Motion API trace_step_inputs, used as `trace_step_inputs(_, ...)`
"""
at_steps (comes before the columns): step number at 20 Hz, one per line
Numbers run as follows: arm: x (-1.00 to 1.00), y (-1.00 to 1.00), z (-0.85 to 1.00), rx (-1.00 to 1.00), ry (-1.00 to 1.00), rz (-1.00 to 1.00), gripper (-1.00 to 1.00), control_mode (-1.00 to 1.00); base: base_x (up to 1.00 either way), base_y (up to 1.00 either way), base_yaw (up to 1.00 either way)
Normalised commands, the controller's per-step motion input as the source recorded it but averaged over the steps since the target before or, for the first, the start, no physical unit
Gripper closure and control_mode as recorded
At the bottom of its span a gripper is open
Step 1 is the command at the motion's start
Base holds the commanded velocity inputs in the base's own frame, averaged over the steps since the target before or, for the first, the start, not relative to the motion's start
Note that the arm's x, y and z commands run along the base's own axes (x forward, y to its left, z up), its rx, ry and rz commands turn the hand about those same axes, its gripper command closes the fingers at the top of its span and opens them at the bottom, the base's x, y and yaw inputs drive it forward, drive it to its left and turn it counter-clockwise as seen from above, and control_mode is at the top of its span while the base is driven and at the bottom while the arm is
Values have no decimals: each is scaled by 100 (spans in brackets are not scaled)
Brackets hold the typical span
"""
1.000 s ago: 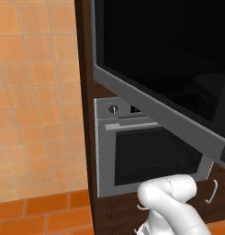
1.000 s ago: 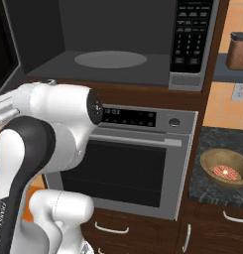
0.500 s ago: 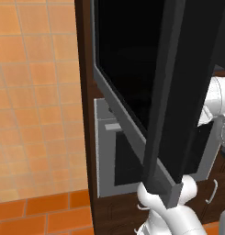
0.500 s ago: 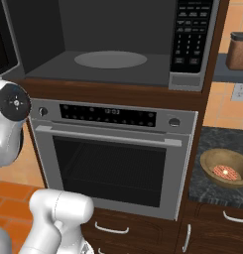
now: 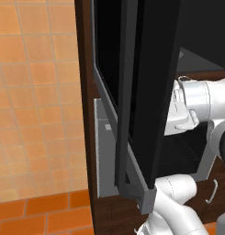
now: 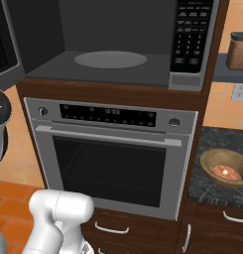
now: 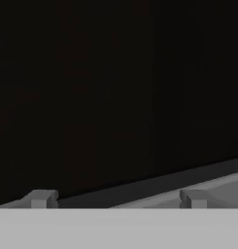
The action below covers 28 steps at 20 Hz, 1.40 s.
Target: Open the microwave, place the bowl with waffle inside the microwave, then close the microwave door and turn it on.
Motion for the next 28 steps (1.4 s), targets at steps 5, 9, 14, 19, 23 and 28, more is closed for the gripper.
trace_step_inputs(5,-19,-82,0,0,2,-13,-100,-100,0,0,0)
trace_step_inputs(9,-2,-100,-1,0,16,-33,-100,-100,0,0,0)
trace_step_inputs(14,0,-100,-1,-1,33,-50,-100,-100,0,0,0)
trace_step_inputs(19,0,-100,0,0,41,-45,-100,-100,0,0,0)
trace_step_inputs(23,-4,-100,-40,-1,36,-41,-100,-100,0,0,0)
trace_step_inputs(28,-15,-100,-77,0,32,-46,-100,-100,0,0,0)
